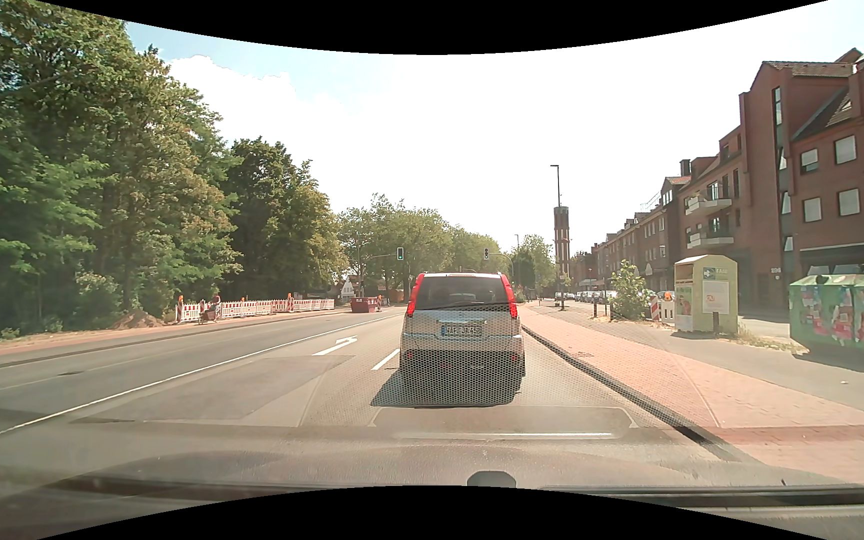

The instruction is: Follow the waypoints while adhering to traffic rules and regulations

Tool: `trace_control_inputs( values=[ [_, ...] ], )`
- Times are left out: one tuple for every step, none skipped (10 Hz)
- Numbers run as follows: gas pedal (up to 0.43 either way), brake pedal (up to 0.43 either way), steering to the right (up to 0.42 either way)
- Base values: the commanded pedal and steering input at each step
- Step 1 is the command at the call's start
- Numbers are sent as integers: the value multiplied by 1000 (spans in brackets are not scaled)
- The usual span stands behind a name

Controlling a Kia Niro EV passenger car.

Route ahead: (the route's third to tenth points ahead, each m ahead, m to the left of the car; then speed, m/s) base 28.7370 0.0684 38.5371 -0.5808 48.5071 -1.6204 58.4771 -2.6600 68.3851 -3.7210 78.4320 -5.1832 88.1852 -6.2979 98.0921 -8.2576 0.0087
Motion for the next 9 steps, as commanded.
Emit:
trace_control_inputs(
  values=[
    [0,18,10],
    [0,18,10],
    [0,18,10],
    [0,18,10],
    [0,18,10],
    [0,18,10],
    [0,18,10],
    [0,18,10],
    [0,18,10]
  ],
)
